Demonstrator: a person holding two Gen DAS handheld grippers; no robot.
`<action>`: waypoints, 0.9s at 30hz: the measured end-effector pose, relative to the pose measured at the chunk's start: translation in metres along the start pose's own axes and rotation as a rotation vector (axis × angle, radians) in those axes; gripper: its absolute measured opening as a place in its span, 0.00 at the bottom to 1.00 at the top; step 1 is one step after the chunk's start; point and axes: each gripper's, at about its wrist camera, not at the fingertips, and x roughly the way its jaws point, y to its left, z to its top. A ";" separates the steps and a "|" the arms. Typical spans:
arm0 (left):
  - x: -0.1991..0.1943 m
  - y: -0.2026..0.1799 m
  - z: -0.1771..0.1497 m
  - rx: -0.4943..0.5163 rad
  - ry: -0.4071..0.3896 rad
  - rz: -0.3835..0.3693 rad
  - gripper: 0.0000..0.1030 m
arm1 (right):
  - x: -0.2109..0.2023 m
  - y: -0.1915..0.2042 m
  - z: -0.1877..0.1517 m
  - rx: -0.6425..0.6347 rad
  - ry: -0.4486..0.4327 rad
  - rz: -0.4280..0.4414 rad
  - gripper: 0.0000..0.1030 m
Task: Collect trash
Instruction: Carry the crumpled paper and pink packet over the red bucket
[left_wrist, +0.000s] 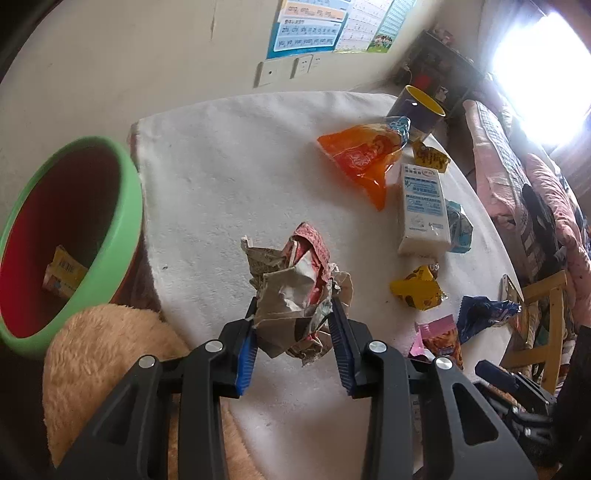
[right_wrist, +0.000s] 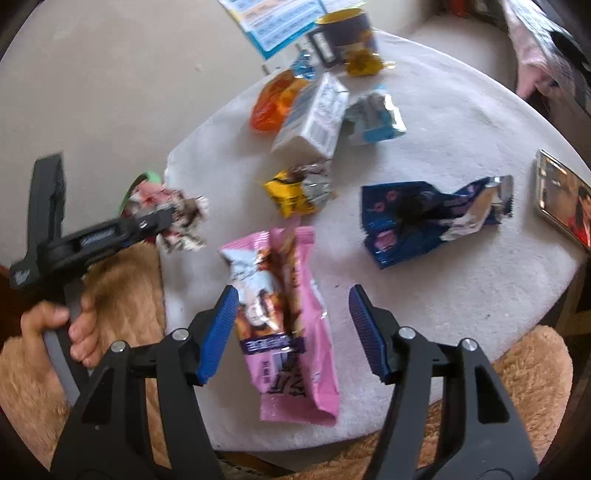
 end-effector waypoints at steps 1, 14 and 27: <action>-0.002 0.000 0.000 -0.001 -0.005 -0.003 0.33 | 0.003 -0.002 0.001 0.004 0.012 -0.022 0.59; -0.009 -0.010 -0.004 0.037 -0.016 -0.026 0.34 | 0.039 0.021 -0.010 -0.101 0.155 0.003 0.42; -0.027 -0.003 -0.003 0.021 -0.059 -0.050 0.34 | -0.010 0.044 0.013 -0.104 -0.046 -0.016 0.33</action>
